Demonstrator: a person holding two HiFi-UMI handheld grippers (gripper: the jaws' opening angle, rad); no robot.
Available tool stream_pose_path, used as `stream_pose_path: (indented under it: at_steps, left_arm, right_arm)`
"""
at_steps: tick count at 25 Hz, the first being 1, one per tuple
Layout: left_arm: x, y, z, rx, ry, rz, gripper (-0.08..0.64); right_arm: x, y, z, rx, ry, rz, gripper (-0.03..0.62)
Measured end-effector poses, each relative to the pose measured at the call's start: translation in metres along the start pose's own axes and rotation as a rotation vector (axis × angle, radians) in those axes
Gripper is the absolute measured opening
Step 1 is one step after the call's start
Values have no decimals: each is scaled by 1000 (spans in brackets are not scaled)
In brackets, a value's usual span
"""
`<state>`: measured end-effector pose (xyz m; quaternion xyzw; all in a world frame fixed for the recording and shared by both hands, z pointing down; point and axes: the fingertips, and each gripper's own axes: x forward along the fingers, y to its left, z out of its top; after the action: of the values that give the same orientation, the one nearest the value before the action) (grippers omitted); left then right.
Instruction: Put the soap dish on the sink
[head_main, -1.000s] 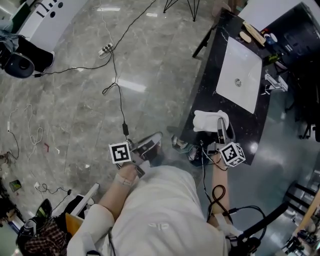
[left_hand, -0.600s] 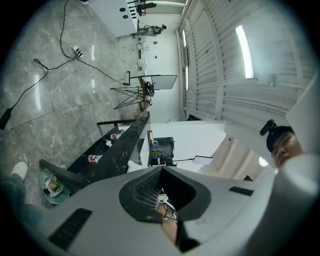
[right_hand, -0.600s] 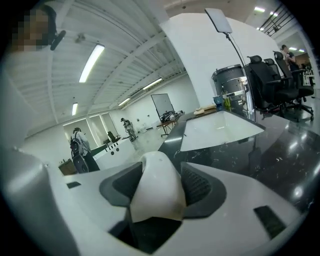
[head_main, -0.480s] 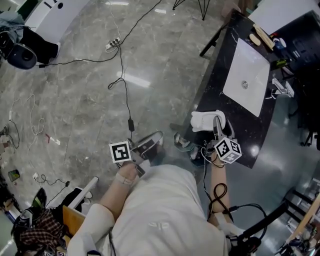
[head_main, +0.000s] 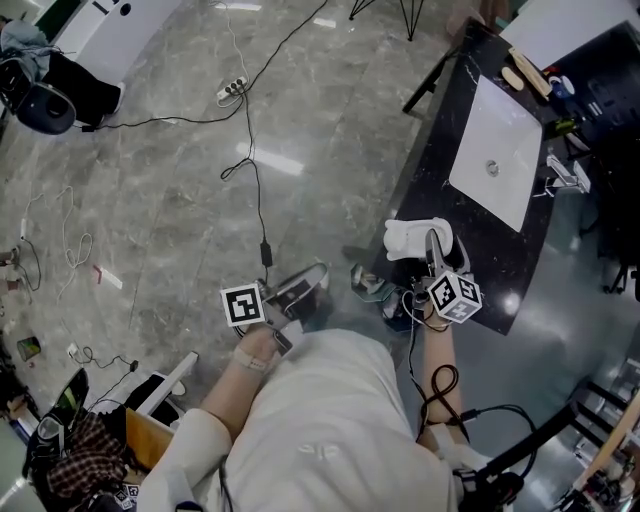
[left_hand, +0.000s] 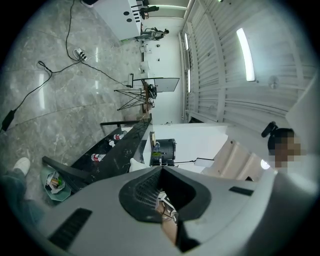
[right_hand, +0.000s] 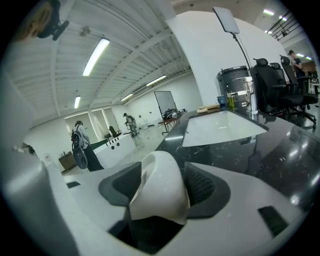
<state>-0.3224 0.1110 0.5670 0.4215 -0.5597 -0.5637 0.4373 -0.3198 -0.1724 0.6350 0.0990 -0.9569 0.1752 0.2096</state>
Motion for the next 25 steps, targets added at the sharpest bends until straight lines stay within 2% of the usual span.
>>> stream_pose_path:
  at_steps: [6,14,19,25]
  left_arm:
    - [-3,-10,-3,23,17,-12,6]
    - [7,-28,-21,59,72,-38,7]
    - [36,-44,-54,109,217,-69,6]
    - [79,-57,-111,144,441,-105,7]
  right_arm:
    - [-13,7,22,3,-70,9,274]
    - [-52,54,57,-111,-167,52,274]
    - [-95,70,66,-149,-212,2,273]
    - [-158,49,60,-133,-257,-137,273]
